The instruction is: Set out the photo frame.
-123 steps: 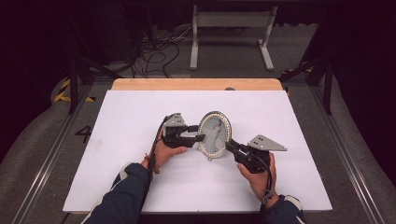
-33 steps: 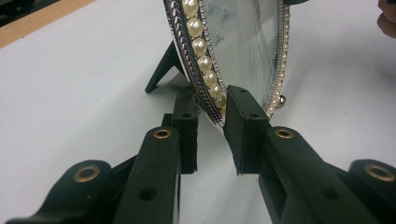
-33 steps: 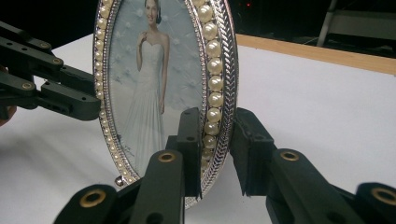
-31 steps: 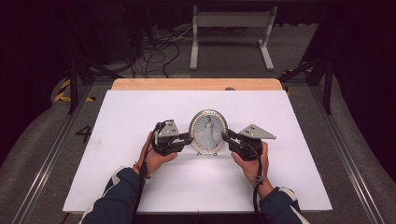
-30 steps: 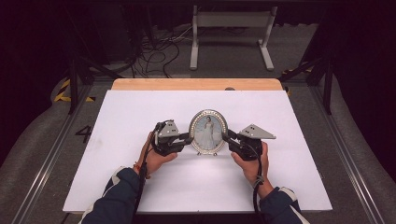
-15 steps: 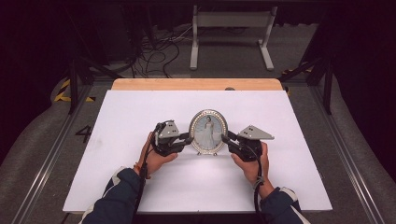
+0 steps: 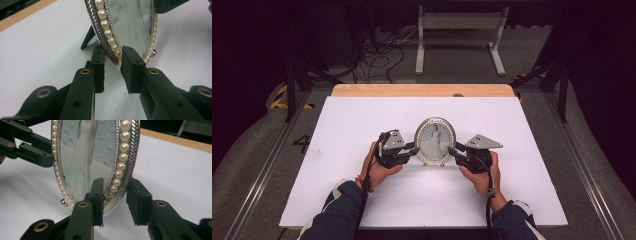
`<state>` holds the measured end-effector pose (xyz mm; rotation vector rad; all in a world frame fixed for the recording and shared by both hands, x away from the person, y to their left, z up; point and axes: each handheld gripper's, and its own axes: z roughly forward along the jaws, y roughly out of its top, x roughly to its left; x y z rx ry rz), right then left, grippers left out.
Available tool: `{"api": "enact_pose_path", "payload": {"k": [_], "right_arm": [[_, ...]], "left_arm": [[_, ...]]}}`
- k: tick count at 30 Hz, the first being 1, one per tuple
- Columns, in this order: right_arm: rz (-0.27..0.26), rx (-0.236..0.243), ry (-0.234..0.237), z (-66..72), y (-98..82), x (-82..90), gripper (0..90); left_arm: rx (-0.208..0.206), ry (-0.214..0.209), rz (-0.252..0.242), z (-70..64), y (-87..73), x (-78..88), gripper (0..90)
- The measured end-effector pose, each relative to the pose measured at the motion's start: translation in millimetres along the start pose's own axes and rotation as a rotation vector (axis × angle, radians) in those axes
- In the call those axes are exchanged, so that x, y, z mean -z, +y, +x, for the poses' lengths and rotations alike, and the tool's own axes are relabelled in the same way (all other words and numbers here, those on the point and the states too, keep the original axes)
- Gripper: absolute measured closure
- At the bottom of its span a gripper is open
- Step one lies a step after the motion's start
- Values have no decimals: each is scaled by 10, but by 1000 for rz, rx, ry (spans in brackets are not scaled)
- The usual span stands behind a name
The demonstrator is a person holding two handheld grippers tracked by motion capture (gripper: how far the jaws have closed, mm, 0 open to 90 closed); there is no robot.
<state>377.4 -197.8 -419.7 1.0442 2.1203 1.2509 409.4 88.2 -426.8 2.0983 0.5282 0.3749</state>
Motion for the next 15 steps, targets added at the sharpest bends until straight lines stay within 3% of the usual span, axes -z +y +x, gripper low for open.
{"api": "enact_pose_path", "payload": {"k": [7, 15], "right_arm": [[48, 60, -5, 23, 16, -6, 593], [79, 111, 6, 39, 24, -8, 456]], "left_arm": [[-8, 35, 8, -22, -8, 34, 656], [-18, 78, 23, -26, -15, 55, 422]]}}
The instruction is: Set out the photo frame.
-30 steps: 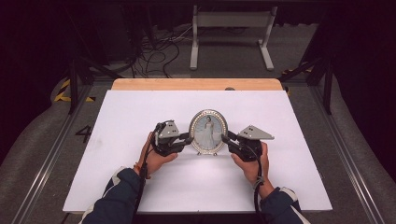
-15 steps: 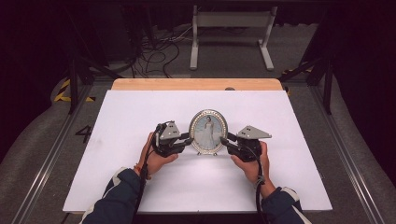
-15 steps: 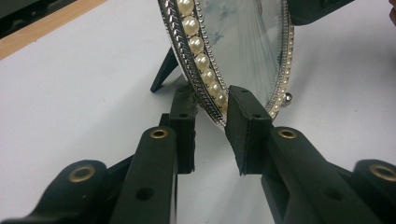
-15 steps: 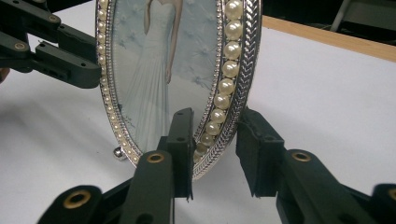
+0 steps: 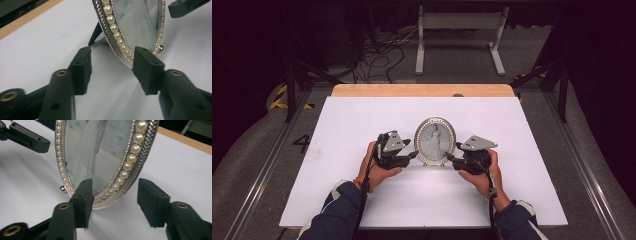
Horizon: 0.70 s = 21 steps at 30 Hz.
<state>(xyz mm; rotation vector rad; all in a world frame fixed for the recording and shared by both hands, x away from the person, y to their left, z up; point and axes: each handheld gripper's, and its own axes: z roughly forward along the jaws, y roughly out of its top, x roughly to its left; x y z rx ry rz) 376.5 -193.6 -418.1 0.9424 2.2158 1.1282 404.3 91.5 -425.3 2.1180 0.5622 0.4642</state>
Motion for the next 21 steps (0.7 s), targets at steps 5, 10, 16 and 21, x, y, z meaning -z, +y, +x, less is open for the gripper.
{"api": "enact_pose_path", "payload": {"k": [5, 10, 16, 21], "right_arm": [[30, 21, 0, 18, -8, -38, 272], [38, 22, -1, 22, -12, -55, 211], [43, 0, 16, -2, -26, -83, 109], [52, -10, 13, -23, -43, -96, 57]], "left_arm": [[-4, 29, 27, -16, -11, -11, 266], [13, 24, 29, -14, -17, -33, 127], [28, -5, 34, -16, -28, -58, 70], [11, -26, 38, -21, -33, -58, 48]]}}
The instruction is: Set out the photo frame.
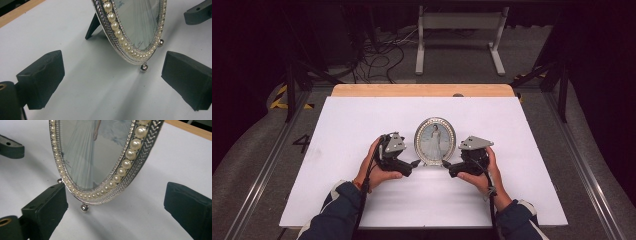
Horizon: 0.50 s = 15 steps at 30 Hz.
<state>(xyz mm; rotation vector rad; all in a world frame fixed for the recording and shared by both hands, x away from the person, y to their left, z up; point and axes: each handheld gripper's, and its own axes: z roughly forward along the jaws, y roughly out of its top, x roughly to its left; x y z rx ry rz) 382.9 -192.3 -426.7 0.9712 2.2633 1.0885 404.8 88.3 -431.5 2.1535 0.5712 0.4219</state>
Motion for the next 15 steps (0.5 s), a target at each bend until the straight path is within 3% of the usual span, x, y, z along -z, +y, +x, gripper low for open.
{"api": "enact_pose_path", "payload": {"k": [7, 12, 15], "right_arm": [[17, 15, -12, -5, -7, 1, 74], [31, 31, -11, -21, -24, 11, 85], [33, 52, -15, -18, -38, 28, 90]], "left_arm": [[-31, 7, 29, -2, -16, 3, 46], [-58, 34, 46, -7, -46, 58, 53], [-55, 35, 47, -1, -69, 88, 56]]}}
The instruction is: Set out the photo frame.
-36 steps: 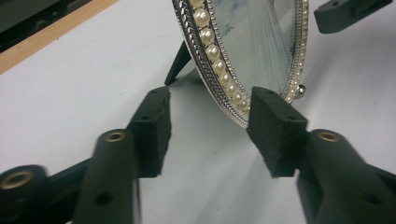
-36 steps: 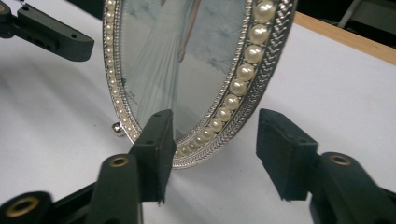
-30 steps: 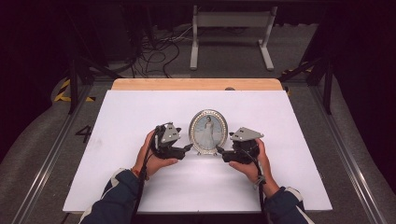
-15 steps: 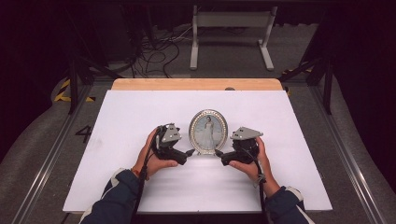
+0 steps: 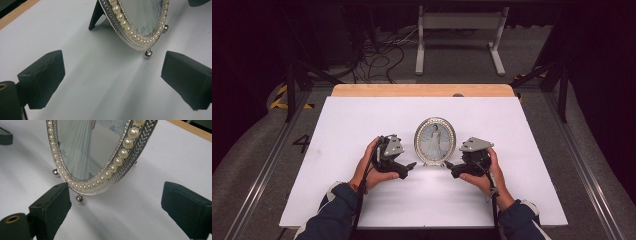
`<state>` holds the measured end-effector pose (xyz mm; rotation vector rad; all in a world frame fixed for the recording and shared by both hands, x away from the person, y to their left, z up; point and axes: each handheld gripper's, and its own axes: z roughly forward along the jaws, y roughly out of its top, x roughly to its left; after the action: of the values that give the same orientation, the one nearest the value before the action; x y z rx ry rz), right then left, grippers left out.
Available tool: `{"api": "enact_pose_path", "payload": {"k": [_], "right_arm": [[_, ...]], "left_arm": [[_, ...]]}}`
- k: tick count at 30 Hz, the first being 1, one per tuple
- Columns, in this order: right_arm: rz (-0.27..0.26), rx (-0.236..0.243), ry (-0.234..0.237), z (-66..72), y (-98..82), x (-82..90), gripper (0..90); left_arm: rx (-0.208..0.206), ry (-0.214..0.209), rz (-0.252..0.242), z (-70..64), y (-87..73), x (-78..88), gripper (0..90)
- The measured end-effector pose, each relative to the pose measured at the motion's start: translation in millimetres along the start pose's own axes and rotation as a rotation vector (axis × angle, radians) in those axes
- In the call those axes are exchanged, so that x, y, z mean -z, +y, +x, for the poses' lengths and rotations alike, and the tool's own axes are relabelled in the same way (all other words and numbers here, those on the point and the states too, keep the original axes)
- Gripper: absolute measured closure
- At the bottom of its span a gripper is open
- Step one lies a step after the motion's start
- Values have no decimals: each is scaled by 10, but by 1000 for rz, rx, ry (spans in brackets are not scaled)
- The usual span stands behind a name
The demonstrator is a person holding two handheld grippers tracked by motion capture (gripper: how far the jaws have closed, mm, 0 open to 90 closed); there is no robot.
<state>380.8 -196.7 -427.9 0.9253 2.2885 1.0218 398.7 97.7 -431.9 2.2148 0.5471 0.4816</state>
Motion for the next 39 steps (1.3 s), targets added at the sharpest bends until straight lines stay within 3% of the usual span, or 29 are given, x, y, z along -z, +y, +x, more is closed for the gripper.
{"api": "enact_pose_path", "payload": {"k": [4, 12, 39], "right_arm": [[17, 49, -38, 1, -22, 28, 88], [23, 81, -42, -9, -68, 69, 89], [11, 86, -80, -90, -162, 237, 99]], "left_arm": [[-17, 9, 13, -3, -21, 23, 58], [-40, 24, 19, -27, -56, 94, 62], [-57, 48, 17, -30, -208, 278, 69]]}}
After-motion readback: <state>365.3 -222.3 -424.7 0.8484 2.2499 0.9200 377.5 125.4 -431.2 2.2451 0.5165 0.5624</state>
